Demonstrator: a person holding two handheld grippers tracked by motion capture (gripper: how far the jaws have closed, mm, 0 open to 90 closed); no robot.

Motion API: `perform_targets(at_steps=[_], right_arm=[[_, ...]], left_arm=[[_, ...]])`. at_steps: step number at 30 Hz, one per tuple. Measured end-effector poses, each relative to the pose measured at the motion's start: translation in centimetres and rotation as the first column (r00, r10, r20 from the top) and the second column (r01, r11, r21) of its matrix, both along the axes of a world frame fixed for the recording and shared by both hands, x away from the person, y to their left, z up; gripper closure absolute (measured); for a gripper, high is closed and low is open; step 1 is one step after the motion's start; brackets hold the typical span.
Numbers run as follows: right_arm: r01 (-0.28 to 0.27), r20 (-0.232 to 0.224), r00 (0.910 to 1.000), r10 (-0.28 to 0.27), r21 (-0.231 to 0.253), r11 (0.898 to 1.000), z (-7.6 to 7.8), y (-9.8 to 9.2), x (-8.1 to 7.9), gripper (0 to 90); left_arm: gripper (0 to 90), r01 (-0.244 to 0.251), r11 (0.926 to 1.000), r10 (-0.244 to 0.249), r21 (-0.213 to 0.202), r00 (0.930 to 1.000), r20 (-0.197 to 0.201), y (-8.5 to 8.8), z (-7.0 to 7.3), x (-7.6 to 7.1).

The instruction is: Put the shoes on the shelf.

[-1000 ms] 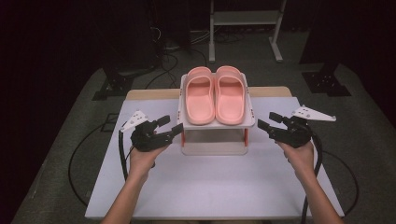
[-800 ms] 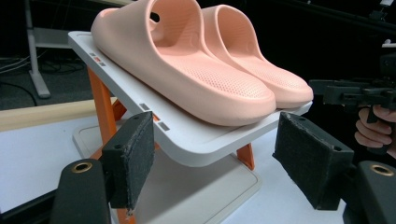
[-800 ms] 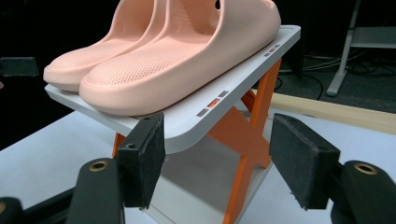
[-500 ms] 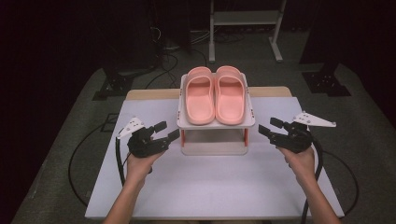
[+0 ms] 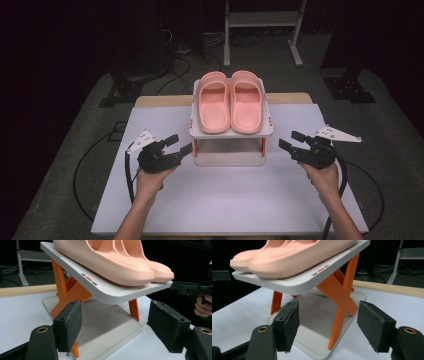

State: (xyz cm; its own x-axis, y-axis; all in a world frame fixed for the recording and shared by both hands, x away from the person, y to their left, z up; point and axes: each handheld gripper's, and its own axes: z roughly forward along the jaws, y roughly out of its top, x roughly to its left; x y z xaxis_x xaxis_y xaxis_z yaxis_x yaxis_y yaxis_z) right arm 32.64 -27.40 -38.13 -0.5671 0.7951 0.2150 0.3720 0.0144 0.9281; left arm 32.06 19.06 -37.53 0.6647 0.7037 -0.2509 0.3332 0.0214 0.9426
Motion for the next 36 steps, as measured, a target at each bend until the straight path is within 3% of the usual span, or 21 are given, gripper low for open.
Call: perform_targets(at_steps=[6,29,33,36], right_arm=[[0.006,-0.020,0.9998,-0.006,0.007,1.000,-0.8,-0.3,-0.2,32.4],[0.010,-0.025,0.9996,-0.009,0.014,1.000,-2.8,-1.2,-1.1,27.3],[0.007,-0.046,0.9989,-0.007,0.016,1.000,-3.0,-1.4,-1.2,25.9],[0.007,-0.031,0.9995,-0.007,0.012,1.000,-3.1,-1.4,-1.5,25.9]], left_arm=[[26.6,0.002,1.0000,-0.002,-0.004,1.0000,-0.009,0.2,-0.7,-0.2],[21.2,-0.016,0.9999,0.016,-0.004,0.9999,-0.006,1.0,-2.3,-0.9],[19.8,-0.021,0.9998,0.021,0.000,0.9998,-0.006,1.2,-2.5,-1.2],[19.5,-0.020,0.9998,0.020,-0.002,0.9998,-0.006,1.3,-2.8,-1.3]])
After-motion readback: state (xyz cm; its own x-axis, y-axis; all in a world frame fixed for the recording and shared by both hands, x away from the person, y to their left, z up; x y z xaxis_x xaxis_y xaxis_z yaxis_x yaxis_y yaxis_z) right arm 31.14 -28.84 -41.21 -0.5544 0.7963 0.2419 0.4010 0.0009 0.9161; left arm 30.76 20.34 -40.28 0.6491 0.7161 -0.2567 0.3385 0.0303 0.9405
